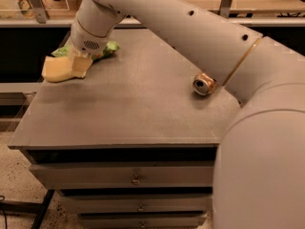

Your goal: Move sponge near green rice chip bag

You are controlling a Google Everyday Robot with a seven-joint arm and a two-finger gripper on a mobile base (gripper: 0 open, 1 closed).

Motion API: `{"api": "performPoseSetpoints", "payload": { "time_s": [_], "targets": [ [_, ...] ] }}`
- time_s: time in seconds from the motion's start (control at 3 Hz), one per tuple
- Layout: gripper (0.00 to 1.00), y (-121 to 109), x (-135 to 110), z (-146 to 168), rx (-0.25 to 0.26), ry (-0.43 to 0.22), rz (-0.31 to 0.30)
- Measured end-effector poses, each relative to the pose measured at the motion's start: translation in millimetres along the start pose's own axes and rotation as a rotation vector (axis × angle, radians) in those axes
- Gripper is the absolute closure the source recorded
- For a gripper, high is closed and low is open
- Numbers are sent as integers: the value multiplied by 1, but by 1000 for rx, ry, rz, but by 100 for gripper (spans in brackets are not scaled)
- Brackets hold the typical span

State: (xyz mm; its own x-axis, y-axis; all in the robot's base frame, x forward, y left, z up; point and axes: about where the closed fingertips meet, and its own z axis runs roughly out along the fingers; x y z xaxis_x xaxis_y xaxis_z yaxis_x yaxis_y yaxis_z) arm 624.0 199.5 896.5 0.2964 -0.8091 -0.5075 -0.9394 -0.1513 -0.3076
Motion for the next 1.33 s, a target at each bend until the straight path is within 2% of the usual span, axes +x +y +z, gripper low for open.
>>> {"api": "performPoseSetpoints", "payload": {
  "time_s": [0.33, 0.67, 1.33],
  "targets": [
    [82, -34, 19, 13, 20, 15, 36],
    [59, -49, 40, 22, 33, 15, 94],
    [13, -53, 68, 7, 78, -33, 181]
  ]
}}
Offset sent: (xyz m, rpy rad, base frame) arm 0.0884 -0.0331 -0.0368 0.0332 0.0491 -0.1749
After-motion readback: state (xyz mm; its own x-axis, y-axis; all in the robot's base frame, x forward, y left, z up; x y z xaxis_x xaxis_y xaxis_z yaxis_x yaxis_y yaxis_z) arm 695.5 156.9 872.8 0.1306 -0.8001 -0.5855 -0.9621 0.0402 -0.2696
